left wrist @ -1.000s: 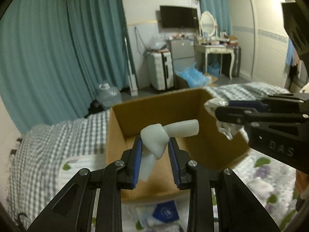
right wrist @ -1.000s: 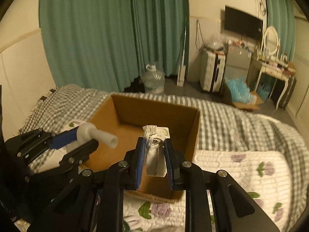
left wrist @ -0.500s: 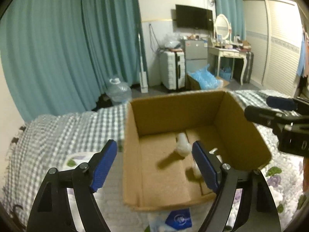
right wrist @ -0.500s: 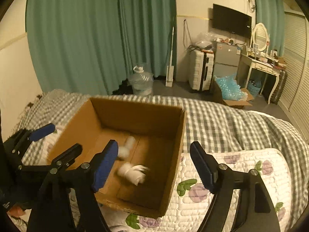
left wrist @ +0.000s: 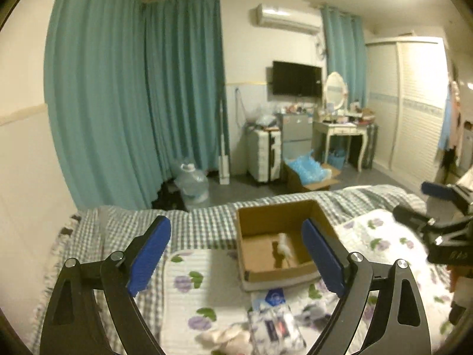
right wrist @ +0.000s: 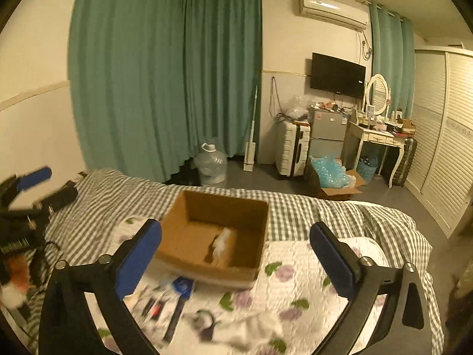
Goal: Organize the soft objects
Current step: 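Carry the white item into the cardboard box and open the right gripper, then grasp the floral tissue pack with the right gripper while the left grasps the white cloth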
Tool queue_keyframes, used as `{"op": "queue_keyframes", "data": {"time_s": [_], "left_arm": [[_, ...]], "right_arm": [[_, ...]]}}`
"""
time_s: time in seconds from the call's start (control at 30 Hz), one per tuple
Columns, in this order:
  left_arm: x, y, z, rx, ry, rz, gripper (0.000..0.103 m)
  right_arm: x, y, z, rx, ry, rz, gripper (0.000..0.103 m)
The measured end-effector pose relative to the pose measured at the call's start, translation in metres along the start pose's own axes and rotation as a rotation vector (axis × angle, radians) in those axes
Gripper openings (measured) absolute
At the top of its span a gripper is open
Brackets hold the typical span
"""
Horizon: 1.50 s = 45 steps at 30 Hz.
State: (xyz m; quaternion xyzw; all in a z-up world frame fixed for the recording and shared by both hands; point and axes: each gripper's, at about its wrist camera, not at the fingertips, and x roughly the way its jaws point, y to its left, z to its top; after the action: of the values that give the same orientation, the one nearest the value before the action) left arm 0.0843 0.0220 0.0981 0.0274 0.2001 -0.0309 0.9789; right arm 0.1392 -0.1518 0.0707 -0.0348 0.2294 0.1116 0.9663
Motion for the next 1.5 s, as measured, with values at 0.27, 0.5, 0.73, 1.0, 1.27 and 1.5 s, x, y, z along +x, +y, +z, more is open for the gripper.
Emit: {"op": "queue_keyframes", "data": {"time_s": [0.27, 0.5, 0.73, 1.0, 1.27, 1.5], "left_arm": [[-0.030, 0.021, -0.045, 0.012, 0.052, 0.050, 0.091], [0.018, 0.029, -0.120, -0.064, 0.182, 0.061, 0.091], [0.058, 0.043, -0.188, -0.058, 0.312, 0.092, 0.091], [0.083, 0.064, -0.222, -0.088, 0.388, 0.093, 0.091], [0.083, 0.050, -0.227, -0.048, 0.395, 0.057, 0.090], [0.090, 0.023, -0.234, -0.024, 0.430, -0.056, 0.089]], "right_arm": [[-0.031, 0.057, -0.044, -0.082, 0.026, 0.045, 0.101], [0.038, 0.102, -0.125, -0.073, 0.197, 0.119, 0.101], [0.096, 0.117, -0.187, -0.091, 0.346, 0.160, 0.101], [0.137, 0.148, -0.217, -0.180, 0.411, 0.153, 0.101], [0.145, 0.134, -0.216, -0.132, 0.408, 0.178, 0.074], [0.117, 0.119, -0.199, -0.129, 0.307, 0.172, 0.064]]}}
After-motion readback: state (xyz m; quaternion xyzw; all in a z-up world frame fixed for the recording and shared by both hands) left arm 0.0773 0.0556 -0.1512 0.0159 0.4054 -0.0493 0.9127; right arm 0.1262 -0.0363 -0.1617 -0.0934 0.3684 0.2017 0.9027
